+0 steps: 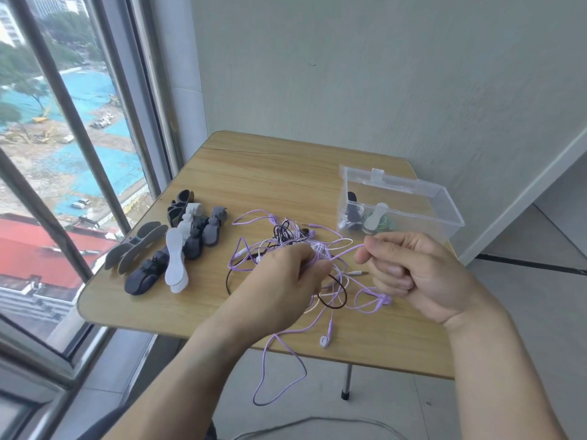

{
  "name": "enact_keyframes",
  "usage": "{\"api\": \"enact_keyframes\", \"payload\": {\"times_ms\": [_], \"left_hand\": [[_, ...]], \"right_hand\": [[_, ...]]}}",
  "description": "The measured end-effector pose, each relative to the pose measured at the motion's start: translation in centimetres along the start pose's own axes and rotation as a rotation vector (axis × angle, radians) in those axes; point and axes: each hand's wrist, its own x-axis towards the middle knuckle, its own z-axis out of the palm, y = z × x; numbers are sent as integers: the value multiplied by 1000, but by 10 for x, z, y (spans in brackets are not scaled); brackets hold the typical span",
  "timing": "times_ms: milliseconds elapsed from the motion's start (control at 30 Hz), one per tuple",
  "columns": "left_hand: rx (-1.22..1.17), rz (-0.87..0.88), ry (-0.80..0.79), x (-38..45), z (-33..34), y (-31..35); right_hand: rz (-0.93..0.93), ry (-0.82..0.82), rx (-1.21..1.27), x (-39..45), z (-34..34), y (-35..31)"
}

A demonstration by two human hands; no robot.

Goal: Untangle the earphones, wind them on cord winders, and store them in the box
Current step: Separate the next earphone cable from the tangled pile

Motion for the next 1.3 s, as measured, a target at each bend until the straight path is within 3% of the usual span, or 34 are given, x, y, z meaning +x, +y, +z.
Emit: {"api": "enact_keyframes", "payload": {"times_ms": [67, 133, 233, 400, 467, 600, 733, 833, 900, 1067, 1133, 1200, 1300], "left_hand": [[-40, 16, -9, 1, -4, 1], [-145, 7, -114, 0, -9, 4], [-525, -104, -225, -3, -16, 14], [-1224, -220, 155, 5, -34, 14], [-1271, -244, 341, 9, -42, 7], [-1277, -311, 565, 11, -47, -5], [-1270, -346, 689, 11, -50, -9], [-1215, -372, 667, 12, -46, -11], [-1140, -378, 568, 13, -41, -9], [-854, -345, 331, 10, -27, 2], [-769, -330, 288, 8, -23, 7], [-767, -322, 229, 6, -20, 12], [-741, -289, 110, 3, -16, 17]], "right_hand": [[-30, 9, -1, 0, 0, -1], [-49, 38, -26, 0, 0, -1], [-61, 120, -151, 1, -3, 2], [-37, 275, -520, -6, -15, -2], [-15, 327, -634, -9, -21, -1], [-1, 611, -534, -9, -36, 0], [17, 909, -321, -11, -55, -1], [23, 1020, -239, -11, -68, 3], [66, 966, -371, -11, -72, 7], [222, 452, -615, -18, -59, 7], [241, 327, -659, -22, -56, 3], [171, 310, -633, -24, -48, -4], [-109, 312, -515, -22, -19, -11]]}}
